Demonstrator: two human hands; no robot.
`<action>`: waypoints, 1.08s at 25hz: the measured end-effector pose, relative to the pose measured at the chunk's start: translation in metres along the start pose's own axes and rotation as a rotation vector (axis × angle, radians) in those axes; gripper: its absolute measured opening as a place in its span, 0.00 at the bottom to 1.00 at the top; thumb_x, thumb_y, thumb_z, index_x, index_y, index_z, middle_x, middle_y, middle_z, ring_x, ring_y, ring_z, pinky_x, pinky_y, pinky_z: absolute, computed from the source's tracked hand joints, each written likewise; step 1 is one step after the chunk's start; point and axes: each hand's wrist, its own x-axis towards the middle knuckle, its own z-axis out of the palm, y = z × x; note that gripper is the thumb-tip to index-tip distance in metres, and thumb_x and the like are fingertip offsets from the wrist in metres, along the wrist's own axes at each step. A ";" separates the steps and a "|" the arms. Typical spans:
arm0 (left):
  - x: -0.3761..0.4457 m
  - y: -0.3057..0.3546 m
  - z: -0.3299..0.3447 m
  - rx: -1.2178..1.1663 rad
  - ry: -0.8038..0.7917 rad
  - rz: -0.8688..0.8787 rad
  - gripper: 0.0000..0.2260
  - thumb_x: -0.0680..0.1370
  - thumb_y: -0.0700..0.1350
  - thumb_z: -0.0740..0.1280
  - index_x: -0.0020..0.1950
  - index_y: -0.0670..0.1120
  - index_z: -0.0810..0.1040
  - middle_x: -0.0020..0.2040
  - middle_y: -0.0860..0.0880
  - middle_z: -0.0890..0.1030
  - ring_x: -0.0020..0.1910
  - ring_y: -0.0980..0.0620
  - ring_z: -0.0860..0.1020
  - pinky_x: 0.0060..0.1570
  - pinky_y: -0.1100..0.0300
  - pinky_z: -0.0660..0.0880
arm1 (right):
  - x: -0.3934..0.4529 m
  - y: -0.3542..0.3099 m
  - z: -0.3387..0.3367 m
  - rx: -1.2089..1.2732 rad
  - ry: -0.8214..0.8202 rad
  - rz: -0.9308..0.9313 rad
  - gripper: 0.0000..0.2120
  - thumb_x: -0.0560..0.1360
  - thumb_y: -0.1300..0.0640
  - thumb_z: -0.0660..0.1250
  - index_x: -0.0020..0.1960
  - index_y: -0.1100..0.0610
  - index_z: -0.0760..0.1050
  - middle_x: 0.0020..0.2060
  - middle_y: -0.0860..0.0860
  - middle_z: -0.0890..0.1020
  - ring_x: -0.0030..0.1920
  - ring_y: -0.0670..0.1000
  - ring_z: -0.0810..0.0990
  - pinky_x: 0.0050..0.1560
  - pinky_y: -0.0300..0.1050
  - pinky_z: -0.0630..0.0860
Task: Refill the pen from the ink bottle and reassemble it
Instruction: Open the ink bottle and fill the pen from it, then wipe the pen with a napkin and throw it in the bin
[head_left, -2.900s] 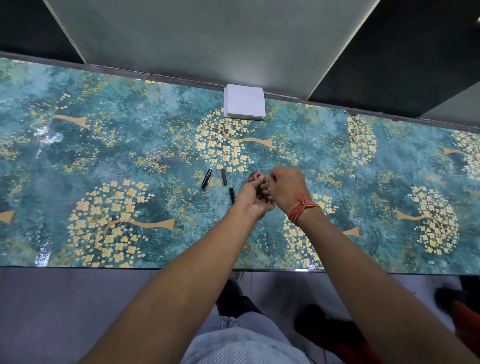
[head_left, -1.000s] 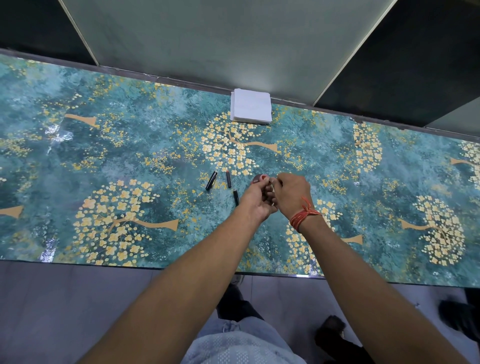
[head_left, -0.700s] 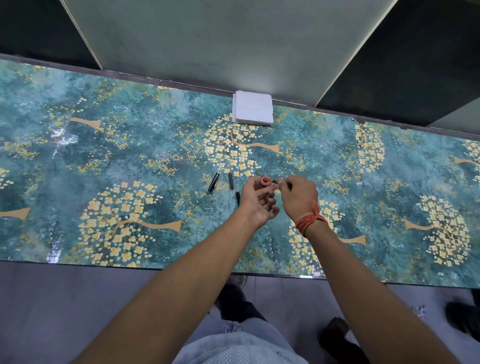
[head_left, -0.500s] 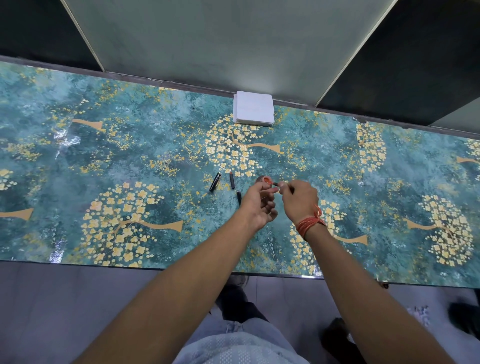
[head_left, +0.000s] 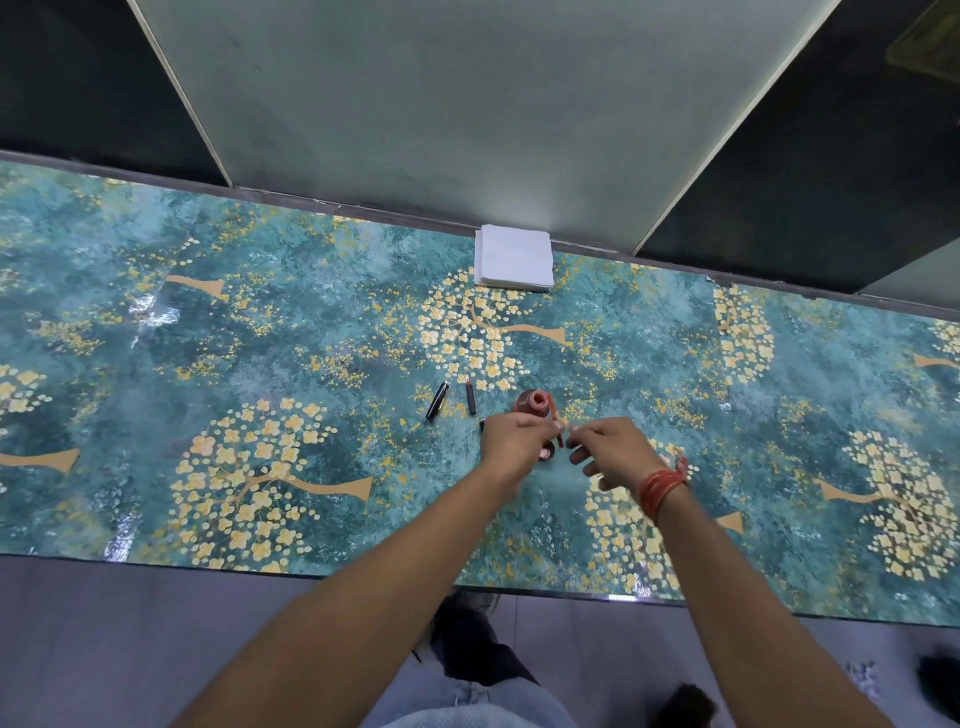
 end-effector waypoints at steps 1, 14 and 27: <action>0.000 0.002 -0.007 0.063 0.000 0.073 0.09 0.72 0.44 0.75 0.48 0.40 0.85 0.44 0.45 0.85 0.39 0.53 0.80 0.34 0.64 0.72 | 0.005 -0.008 -0.008 -0.046 0.024 -0.051 0.15 0.79 0.52 0.64 0.47 0.63 0.81 0.41 0.58 0.84 0.34 0.52 0.77 0.31 0.44 0.75; 0.070 0.046 -0.071 0.346 0.122 0.519 0.05 0.72 0.46 0.74 0.46 0.46 0.87 0.38 0.51 0.85 0.38 0.54 0.82 0.43 0.58 0.79 | 0.169 -0.160 0.032 -0.335 0.355 -0.564 0.12 0.73 0.59 0.70 0.56 0.60 0.80 0.56 0.56 0.83 0.59 0.56 0.78 0.61 0.45 0.72; 0.104 0.056 -0.090 0.390 0.143 0.536 0.05 0.71 0.46 0.75 0.45 0.47 0.87 0.36 0.48 0.85 0.37 0.48 0.83 0.40 0.52 0.78 | 0.212 -0.167 0.046 -0.483 0.361 -0.583 0.07 0.73 0.59 0.70 0.48 0.59 0.83 0.52 0.58 0.84 0.55 0.60 0.80 0.55 0.47 0.74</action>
